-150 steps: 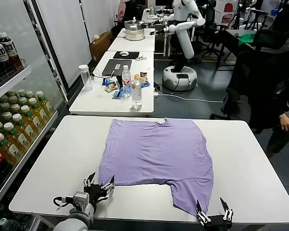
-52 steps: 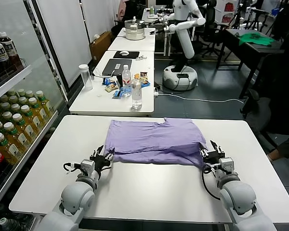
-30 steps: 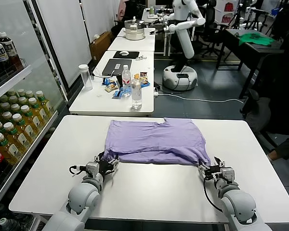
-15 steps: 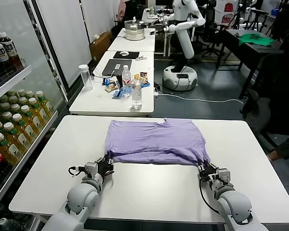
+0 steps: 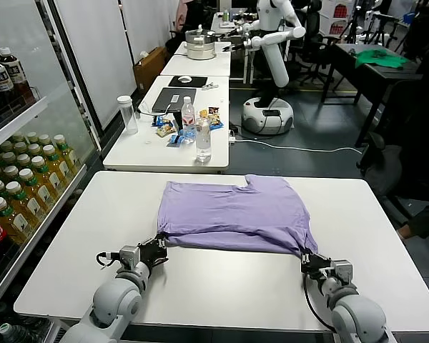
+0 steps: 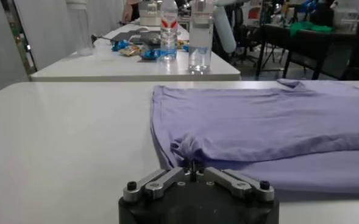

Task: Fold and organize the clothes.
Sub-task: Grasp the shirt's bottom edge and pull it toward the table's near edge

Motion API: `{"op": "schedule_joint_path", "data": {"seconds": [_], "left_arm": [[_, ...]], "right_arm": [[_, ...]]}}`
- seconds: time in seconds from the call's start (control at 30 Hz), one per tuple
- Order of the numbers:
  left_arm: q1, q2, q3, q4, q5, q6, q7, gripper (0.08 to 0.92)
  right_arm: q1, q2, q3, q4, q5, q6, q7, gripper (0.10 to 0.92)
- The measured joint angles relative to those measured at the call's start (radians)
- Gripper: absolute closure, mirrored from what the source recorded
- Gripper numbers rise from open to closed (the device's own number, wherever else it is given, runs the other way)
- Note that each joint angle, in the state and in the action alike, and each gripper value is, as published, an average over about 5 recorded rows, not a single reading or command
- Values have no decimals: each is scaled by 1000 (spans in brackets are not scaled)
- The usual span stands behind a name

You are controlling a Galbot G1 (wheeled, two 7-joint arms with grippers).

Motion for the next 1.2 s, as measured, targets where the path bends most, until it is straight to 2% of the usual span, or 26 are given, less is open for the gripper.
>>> {"op": "schedule_joint_path", "data": {"seconds": [0.47, 0.73, 0.93, 1.2], "left_arm": [[273, 1, -48, -226, 50, 0, -6, 911], [411, 9, -81, -337, 87, 18, -10, 887], [449, 22, -101, -375, 104, 33, -9, 729], [414, 55, -128, -357, 87, 49, -8, 512]], "right_arm": [[-266, 29, 113, 214, -58, 2, 1, 892], [-315, 26, 150, 275, -95, 12, -6, 693], [-303, 5, 166, 281, -100, 21, -13, 529], [-204, -39, 146, 243, -74, 21, 3, 295]]}}
